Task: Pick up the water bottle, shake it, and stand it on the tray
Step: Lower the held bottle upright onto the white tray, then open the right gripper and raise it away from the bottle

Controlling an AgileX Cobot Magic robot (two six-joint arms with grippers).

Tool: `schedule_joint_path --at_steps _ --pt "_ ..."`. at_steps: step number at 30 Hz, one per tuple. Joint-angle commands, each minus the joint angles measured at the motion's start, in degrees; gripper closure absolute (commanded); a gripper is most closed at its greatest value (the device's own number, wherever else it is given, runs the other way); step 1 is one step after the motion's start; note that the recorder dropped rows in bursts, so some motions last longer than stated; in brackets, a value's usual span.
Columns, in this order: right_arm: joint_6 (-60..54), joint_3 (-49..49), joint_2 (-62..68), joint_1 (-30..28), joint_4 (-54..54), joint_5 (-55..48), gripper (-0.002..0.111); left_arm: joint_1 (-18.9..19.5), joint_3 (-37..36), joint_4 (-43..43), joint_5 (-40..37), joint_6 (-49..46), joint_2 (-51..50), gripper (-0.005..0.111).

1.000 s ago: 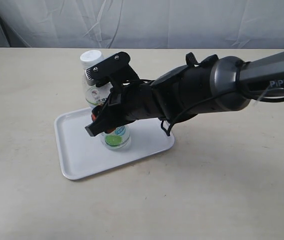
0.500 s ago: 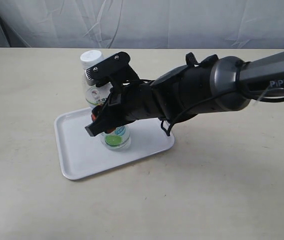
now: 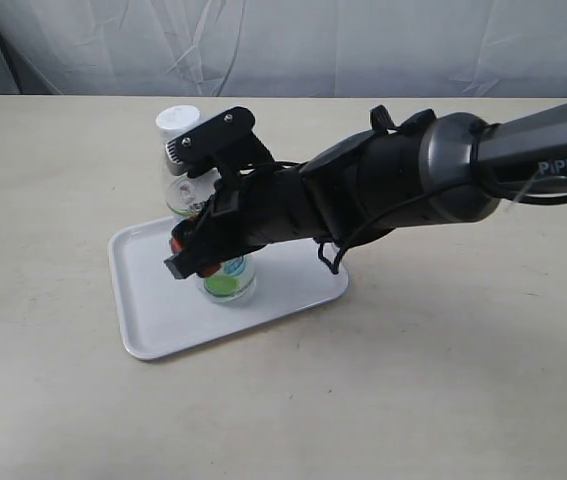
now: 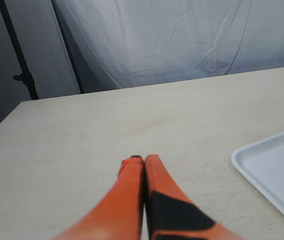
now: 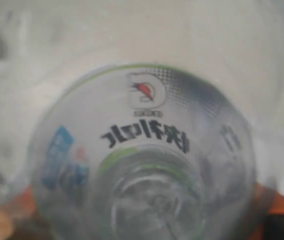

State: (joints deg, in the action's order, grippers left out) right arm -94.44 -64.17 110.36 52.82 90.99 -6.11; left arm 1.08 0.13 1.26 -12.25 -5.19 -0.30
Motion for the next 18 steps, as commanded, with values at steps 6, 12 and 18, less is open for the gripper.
schedule_joint_path --at_steps 6,12,18 --pt "-0.02 -0.26 -0.43 -0.24 -1.27 -1.46 0.004 -0.01 -0.13 -0.13 0.41 0.11 0.3 0.106" --pt "-0.02 -0.26 -2.03 -0.24 -0.76 -1.32 0.004 -0.01 -0.13 -0.13 0.41 0.11 0.3 0.106" --pt "0.08 -0.26 -5.13 -0.24 -0.76 -0.75 0.004 -0.01 -0.13 -0.13 0.41 0.11 0.3 0.106"
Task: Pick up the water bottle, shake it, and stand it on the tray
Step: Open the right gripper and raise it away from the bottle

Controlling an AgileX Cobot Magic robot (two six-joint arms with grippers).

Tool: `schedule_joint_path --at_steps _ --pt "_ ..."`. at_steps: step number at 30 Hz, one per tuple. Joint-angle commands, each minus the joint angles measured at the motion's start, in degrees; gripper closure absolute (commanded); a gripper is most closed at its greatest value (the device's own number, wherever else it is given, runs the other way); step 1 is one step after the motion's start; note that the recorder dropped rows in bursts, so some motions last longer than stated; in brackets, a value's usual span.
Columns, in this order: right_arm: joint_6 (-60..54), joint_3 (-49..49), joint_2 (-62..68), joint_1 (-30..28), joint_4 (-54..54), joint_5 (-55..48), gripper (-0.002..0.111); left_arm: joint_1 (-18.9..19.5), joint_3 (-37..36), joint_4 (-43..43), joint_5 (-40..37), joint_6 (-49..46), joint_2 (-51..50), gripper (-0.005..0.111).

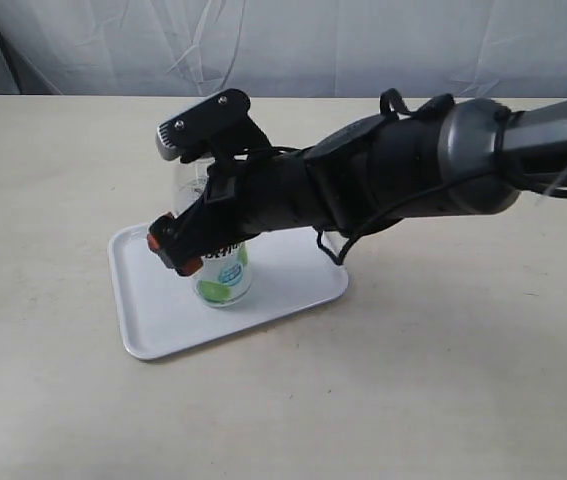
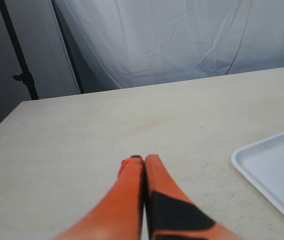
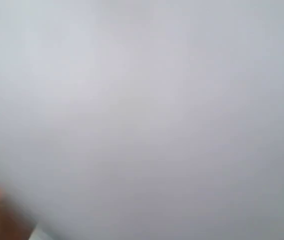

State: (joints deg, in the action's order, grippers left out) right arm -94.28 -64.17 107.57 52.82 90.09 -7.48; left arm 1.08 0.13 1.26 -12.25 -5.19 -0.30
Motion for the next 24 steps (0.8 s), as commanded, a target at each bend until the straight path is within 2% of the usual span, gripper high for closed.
schedule_joint_path --at_steps 1,9,24 --pt "-0.08 -0.26 -2.71 -0.24 0.15 0.64 0.004 -0.01 -0.13 -0.13 0.41 0.11 0.3 0.106" --pt "-0.08 -0.26 -7.41 -0.24 0.15 7.48 0.004 -0.01 -0.13 -0.13 0.41 0.11 0.3 0.106" --pt "-2.82 -0.16 -24.47 -0.24 -0.06 12.35 0.004 -0.01 -0.13 -0.13 0.41 0.11 0.3 0.106"
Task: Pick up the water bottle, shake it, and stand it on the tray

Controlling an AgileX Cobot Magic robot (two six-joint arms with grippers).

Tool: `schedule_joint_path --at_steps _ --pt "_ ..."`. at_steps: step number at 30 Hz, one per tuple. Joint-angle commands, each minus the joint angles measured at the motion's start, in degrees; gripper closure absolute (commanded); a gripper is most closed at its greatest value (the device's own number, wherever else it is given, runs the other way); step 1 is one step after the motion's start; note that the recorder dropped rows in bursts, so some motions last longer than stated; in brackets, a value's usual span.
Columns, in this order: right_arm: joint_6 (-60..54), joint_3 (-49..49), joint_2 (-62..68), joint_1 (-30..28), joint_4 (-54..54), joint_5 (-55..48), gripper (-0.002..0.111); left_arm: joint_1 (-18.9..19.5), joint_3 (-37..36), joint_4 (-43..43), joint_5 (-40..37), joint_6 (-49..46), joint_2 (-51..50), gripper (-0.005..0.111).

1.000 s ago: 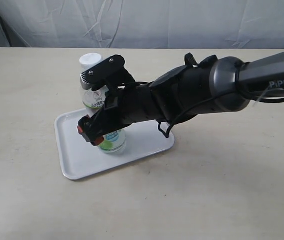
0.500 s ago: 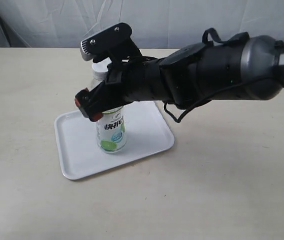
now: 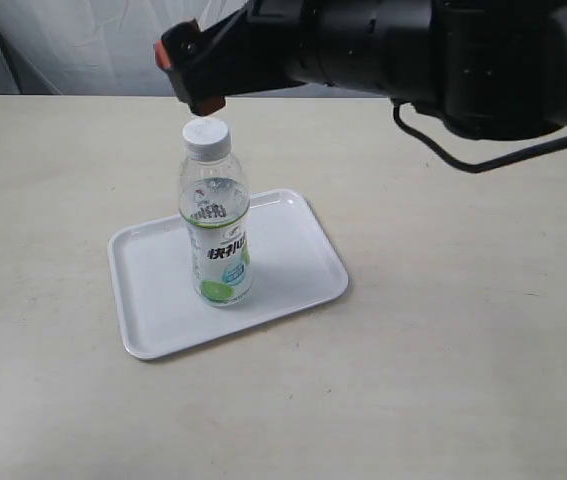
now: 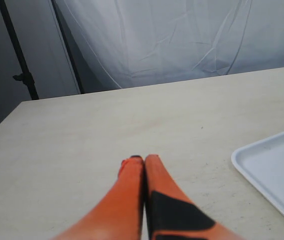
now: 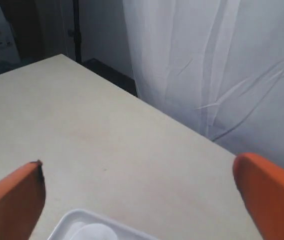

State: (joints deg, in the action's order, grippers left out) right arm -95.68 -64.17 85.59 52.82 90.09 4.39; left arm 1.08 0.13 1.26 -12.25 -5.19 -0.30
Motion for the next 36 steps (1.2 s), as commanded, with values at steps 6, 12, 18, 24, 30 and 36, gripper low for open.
schedule_joint_path --at_steps 6,12,18,24,30,36 --pt "-1.76 1.56 -4.13 -0.24 2.49 1.14 0.004 -0.01 -0.13 -0.13 0.41 0.11 0.3 0.106" --pt "-2.78 10.52 -8.48 -0.24 4.83 2.72 0.004 -0.01 -0.13 -0.13 0.41 0.11 0.3 0.106" --pt "-2.61 15.69 -16.66 -0.24 8.27 2.0 0.049 -0.01 -0.13 -0.03 0.43 0.11 0.3 0.106" --pt "0.19 18.51 -22.15 -0.24 9.86 3.68 0.105 -0.01 -0.13 -0.03 0.43 0.11 0.3 0.106" --pt "0.19 18.51 -22.66 -0.24 9.86 15.15 0.106 -0.01 -0.13 -0.03 0.43 0.11 0.3 0.106" --pt "1.58 18.51 -22.8 -0.24 9.86 20.79 0.106 -0.01 -0.13 -0.03 0.43 0.11 0.3 0.106"
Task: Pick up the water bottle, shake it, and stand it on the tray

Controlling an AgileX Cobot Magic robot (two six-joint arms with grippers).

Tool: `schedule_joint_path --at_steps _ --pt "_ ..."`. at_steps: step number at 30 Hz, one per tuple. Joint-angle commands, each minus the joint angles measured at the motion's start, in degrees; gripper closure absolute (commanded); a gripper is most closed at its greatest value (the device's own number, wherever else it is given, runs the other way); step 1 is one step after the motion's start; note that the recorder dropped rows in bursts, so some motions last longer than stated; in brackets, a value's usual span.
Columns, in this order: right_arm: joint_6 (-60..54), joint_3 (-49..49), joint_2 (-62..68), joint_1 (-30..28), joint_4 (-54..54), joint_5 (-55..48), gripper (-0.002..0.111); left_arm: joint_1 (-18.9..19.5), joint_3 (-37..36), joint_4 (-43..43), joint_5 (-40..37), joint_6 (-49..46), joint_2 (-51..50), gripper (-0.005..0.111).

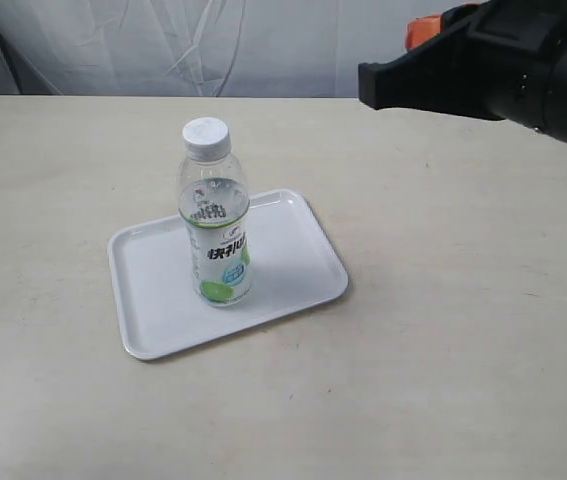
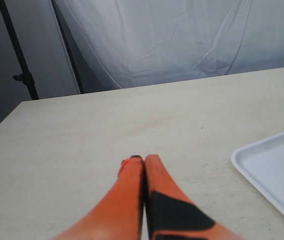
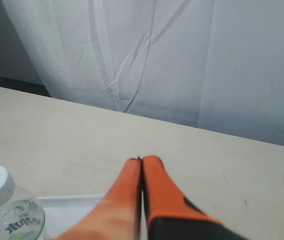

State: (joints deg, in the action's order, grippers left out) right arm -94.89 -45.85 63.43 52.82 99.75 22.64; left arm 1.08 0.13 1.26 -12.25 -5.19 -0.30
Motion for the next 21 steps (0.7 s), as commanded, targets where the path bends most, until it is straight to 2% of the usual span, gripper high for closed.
schedule_joint_path --at_steps 1,3,5,11,16,21 --pt "0.79 0.19 -1.56 -0.24 0.19 3.35 0.106 -0.01 -0.13 -0.03 0.43 0.11 0.3 0.106" --pt "0.0 0.27 -3.81 -1.82 0.19 2.58 0.106 -0.01 -0.13 -0.03 0.43 0.11 0.3 0.106" --pt "-0.82 0.54 -6.52 -5.58 0.19 -2.67 0.106 -0.01 -0.13 -0.03 0.43 0.11 0.3 0.106" --pt "-1.1 2.41 -17.01 -22.82 0.19 -22.18 0.106 -0.01 -0.13 -0.03 0.43 0.11 0.3 0.106" --pt "-0.29 7.1 -28.52 -37.36 0.19 -28.65 0.106 -0.01 -0.13 -0.03 0.43 0.11 0.3 0.106" --pt "-0.65 11.54 -35.75 -39.46 0.19 -27.15 0.106 -0.01 -0.13 -0.03 0.43 0.11 0.3 0.106"
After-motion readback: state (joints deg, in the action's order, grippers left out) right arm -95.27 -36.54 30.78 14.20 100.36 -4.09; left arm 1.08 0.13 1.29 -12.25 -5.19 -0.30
